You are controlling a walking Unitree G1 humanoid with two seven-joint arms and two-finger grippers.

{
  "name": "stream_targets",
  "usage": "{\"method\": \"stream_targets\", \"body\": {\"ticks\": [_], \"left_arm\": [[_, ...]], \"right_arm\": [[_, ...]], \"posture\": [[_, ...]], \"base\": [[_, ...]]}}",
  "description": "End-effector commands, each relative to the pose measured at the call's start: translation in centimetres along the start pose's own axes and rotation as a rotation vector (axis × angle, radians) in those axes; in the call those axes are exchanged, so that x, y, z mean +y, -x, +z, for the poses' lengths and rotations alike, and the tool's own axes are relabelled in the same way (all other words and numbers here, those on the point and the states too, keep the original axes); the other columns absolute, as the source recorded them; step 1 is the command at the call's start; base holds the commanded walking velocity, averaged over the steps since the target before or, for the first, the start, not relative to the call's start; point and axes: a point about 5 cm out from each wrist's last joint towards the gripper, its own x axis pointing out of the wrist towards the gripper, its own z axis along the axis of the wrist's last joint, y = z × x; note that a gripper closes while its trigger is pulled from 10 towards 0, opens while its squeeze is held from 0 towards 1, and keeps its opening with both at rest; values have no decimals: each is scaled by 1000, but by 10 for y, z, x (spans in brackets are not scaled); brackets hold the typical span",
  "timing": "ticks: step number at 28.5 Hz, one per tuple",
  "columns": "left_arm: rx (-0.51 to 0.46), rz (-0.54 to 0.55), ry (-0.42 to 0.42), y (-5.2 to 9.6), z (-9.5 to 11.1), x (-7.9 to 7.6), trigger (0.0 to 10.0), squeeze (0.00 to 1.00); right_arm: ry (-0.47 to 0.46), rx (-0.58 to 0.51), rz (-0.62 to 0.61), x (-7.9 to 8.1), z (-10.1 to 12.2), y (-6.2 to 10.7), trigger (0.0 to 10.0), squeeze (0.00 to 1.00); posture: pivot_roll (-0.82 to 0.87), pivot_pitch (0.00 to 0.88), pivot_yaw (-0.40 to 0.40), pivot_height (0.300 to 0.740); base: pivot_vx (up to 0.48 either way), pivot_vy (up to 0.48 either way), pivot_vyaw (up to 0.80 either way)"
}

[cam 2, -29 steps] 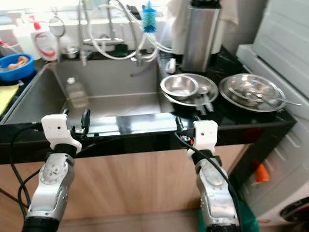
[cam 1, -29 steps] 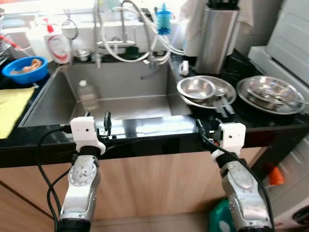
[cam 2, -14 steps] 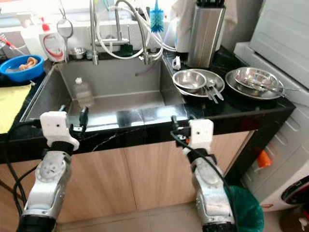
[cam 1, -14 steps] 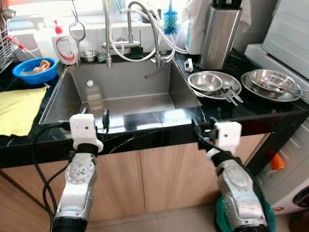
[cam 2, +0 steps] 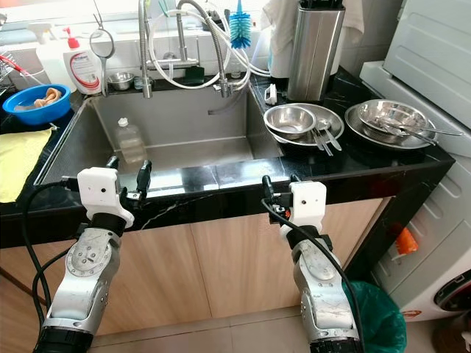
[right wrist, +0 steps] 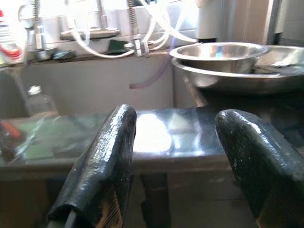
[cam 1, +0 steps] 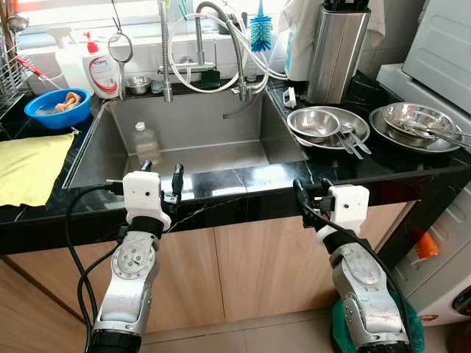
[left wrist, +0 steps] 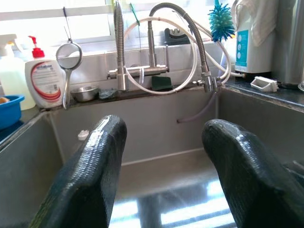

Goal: Kitchen organization

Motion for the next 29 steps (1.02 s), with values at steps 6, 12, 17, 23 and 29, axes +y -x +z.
{"method": "stream_targets", "body": {"ticks": [6, 12, 17, 23, 29], "left_arm": [[-34, 4, -9, -2, 6, 0, 10000, 0], [-43, 2, -4, -1, 6, 0, 10000, 0], [-41, 6, -9, 0, 5, 2, 10000, 0], [-36, -5, -9, 0, 5, 0, 10000, 0], [-38, -11, -3, 0, 5, -1, 10000, 0]], "right_arm": [[42, -54, -42, -9, 12, -4, 10000, 0], [50, -55, -39, -8, 12, -5, 10000, 0], [40, -50, -26, -3, 10, -5, 10000, 0], [32, -48, -16, 1, 9, -5, 10000, 0], [31, -46, -14, 1, 8, -5, 10000, 0]], "posture": [[-135, 0, 29, 740], [-127, 0, 22, 740], [-127, 0, 22, 740], [-124, 0, 25, 740], [-126, 0, 28, 740]], "base": [[42, 0, 0], [0, 0, 0], [0, 0, 0], [0, 0, 0], [248, 0, 0]]}}
